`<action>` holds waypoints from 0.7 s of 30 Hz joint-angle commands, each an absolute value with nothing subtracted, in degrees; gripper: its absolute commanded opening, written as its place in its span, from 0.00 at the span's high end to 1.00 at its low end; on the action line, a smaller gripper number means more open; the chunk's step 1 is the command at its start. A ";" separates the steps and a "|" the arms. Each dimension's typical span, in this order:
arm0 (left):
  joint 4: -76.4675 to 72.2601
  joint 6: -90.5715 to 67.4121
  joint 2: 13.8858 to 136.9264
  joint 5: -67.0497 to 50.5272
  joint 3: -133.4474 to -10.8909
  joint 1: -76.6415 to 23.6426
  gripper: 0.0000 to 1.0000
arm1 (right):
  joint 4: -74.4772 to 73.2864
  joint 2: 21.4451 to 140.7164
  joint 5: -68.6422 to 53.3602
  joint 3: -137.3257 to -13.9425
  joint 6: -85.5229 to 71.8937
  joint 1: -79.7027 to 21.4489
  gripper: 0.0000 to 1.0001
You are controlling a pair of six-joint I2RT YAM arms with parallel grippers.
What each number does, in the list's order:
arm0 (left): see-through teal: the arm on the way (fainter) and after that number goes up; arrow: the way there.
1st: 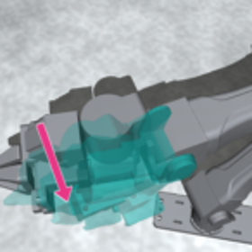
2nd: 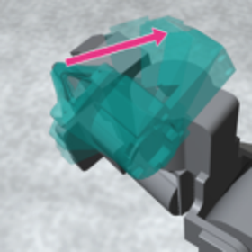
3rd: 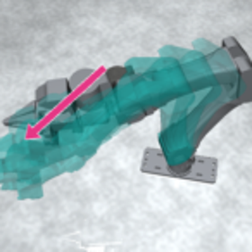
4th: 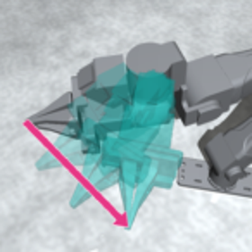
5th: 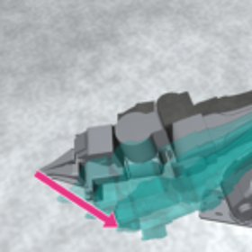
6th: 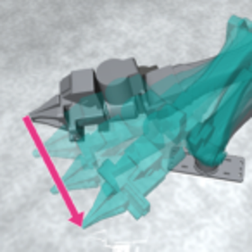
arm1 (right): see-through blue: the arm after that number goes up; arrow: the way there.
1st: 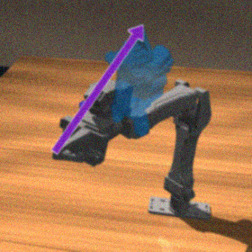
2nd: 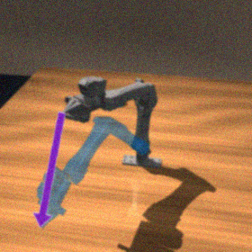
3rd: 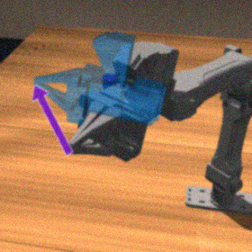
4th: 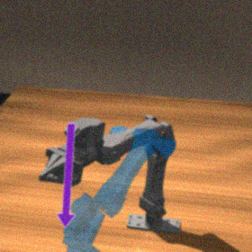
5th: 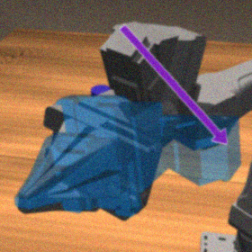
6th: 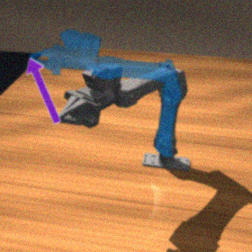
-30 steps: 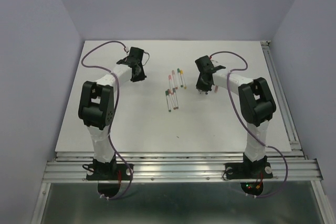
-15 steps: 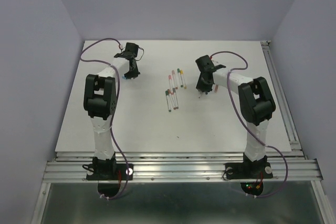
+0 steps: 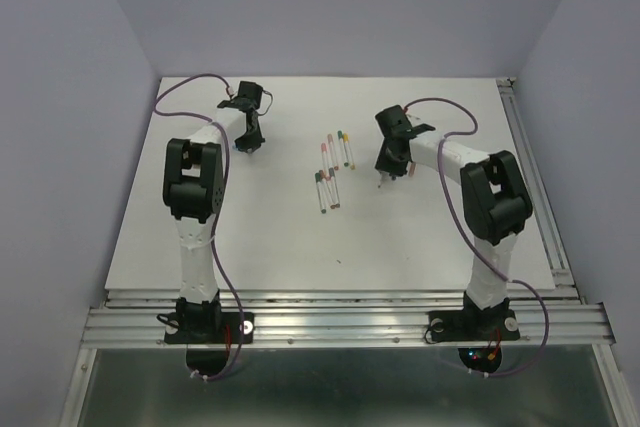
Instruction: Open the pen caps
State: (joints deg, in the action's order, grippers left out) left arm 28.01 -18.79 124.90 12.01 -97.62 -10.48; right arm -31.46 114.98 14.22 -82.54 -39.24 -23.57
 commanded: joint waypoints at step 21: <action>25.76 -17.84 119.72 5.81 -97.05 -9.58 0.29 | -16.09 76.29 14.77 -62.14 -37.98 -23.29 0.00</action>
